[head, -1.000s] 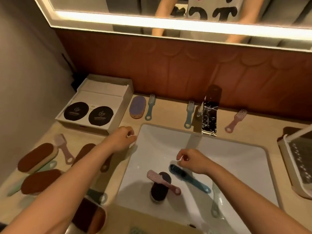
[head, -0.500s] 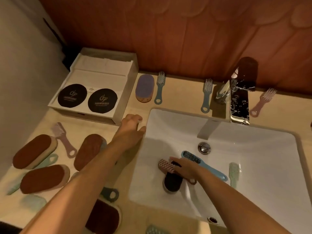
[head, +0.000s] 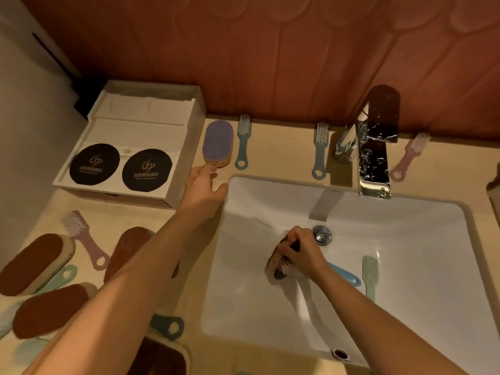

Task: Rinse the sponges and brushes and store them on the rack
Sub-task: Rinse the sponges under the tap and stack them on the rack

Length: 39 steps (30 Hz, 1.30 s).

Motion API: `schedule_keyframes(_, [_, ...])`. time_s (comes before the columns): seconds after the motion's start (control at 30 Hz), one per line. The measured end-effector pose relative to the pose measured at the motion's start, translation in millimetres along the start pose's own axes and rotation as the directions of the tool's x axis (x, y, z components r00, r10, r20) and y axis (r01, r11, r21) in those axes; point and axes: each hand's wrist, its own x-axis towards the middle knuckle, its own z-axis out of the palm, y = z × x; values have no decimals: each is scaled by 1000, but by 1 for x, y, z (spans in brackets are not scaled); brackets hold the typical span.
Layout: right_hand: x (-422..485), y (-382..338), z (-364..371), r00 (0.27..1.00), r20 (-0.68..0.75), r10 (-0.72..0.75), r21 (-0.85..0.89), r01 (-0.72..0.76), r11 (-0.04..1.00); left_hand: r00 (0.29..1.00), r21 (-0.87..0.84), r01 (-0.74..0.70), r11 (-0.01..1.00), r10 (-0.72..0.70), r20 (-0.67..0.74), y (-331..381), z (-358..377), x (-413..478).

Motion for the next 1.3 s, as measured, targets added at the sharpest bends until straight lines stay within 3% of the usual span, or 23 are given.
schedule_keyframes(0.13, [-2,-9,-7,994,-102,37,99,-26,995,996,-7,34,999,-35,-77,15,6,18])
schedule_keyframes(0.33, [-1,-19,-17,986,-100,130,202,-108,974,990,52,36,998,-29,-137,30,11,56])
schedule_keyframes(0.53, [-5,-35,-38,971,-143,190,351,-130,927,974,152,189,970,-167,-151,32,12,81])
schedule_keyframes(0.6, [-5,-38,-41,964,-188,187,396,-100,913,960,108,241,964,-222,-170,31,14,83])
schedule_keyframes(0.67, [-7,-42,-45,958,-202,205,467,-90,880,934,-95,297,950,-309,-178,31,16,82])
schedule_keyframes(0.77, [-11,-51,-52,959,-179,218,587,-73,806,925,-453,293,842,-369,-88,33,16,63])
schedule_keyframes(0.9, [-28,-66,-61,972,-148,181,657,-40,753,916,-704,393,592,-321,241,44,7,12])
schedule_keyframes(1.0, [-45,-75,-68,975,-154,160,708,-3,706,865,-768,503,397,-222,451,47,5,-28])
schedule_keyframes(1.07, [-56,-81,-73,980,-142,141,747,12,665,833,-750,543,379,-132,537,43,7,-53])
schedule_keyframes(1.17, [-71,-83,-79,987,-111,116,769,11,640,804,-750,564,347,-22,594,36,12,-87])
schedule_keyframes(1.3, [-88,-80,-84,985,-121,121,822,30,569,775,-772,609,183,69,628,26,26,-120])
